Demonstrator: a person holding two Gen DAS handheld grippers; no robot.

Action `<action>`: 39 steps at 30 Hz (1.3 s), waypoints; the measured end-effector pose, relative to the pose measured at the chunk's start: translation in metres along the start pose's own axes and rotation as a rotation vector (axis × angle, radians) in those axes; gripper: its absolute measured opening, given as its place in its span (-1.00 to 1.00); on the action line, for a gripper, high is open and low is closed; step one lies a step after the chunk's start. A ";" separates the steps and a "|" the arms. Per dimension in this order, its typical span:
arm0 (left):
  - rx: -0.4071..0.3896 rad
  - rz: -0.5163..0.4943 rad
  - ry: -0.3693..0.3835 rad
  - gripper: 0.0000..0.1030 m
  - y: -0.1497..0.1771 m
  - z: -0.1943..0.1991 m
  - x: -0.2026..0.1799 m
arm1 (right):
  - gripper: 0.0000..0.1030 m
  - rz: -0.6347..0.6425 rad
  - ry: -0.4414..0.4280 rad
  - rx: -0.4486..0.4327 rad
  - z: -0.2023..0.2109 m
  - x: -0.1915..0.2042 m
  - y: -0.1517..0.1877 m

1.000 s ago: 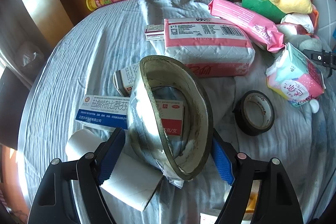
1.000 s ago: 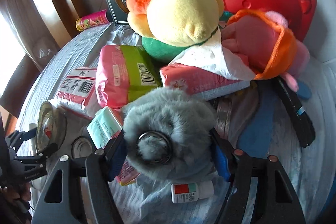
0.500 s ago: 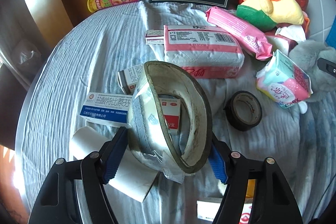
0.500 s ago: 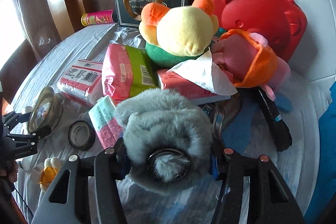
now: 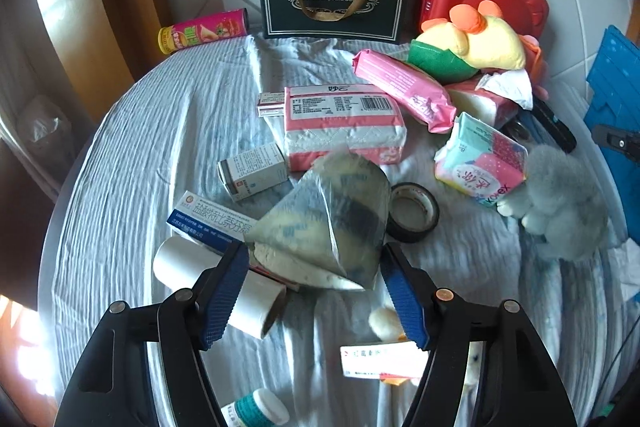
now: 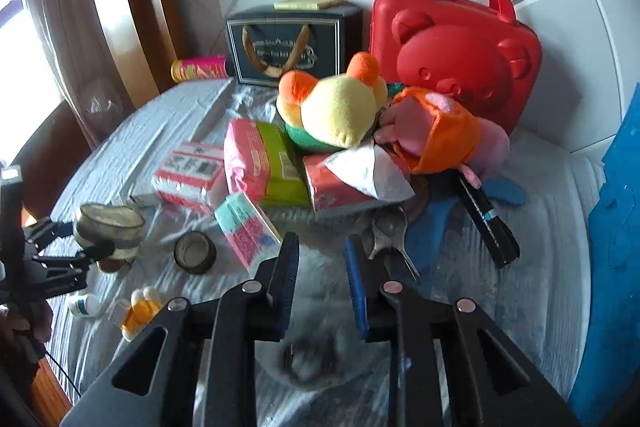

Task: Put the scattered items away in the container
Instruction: 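Grasp the grey fluffy plush with the right tool while the left tool grasps the tape roll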

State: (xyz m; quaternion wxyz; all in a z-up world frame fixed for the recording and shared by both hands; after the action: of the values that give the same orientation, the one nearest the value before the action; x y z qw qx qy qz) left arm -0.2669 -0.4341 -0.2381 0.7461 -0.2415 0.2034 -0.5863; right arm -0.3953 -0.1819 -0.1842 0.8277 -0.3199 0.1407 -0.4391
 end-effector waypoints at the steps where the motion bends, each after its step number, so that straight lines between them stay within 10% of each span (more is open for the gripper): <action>1: 0.003 -0.001 0.021 -0.61 0.001 0.000 -0.001 | -0.48 -0.035 -0.018 0.021 -0.003 -0.006 0.008; 4: 0.020 -0.009 0.021 -0.57 0.004 -0.006 -0.001 | 0.06 -0.116 -0.067 0.058 -0.006 -0.018 0.032; 8: 0.031 0.006 0.032 -0.50 0.014 -0.014 0.003 | 0.30 -0.099 -0.121 0.094 -0.009 -0.007 0.061; 10: 0.051 0.021 0.033 -0.07 0.021 -0.020 0.007 | 0.44 -0.084 -0.135 0.136 -0.020 0.005 0.073; 21: 0.073 0.017 0.021 0.18 0.019 -0.032 0.015 | 0.40 0.068 -0.062 0.315 -0.094 0.067 0.101; 26: 0.076 -0.010 0.057 0.22 0.009 -0.033 0.003 | -0.17 -0.010 -0.070 0.271 -0.087 0.058 0.100; 39: 0.121 -0.031 0.134 0.49 0.003 -0.046 -0.056 | -0.11 -0.024 -0.094 0.278 -0.076 0.043 0.109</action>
State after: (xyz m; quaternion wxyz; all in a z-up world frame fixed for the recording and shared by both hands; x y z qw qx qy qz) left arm -0.3047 -0.3848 -0.2753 0.7347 -0.1595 0.2133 -0.6239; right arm -0.3398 -0.2035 -0.3104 0.8643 -0.2242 0.0356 -0.4488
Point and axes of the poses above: each gripper's, at about its wrist camera, not at the fingertips, and z roughly against the way its jaws point, x to its left, y to its underside, the point moved 4 cm from there along -z, roughly the way its jaws point, and after that the axes turned 3 degrees about -x, right-handed, at the moved point
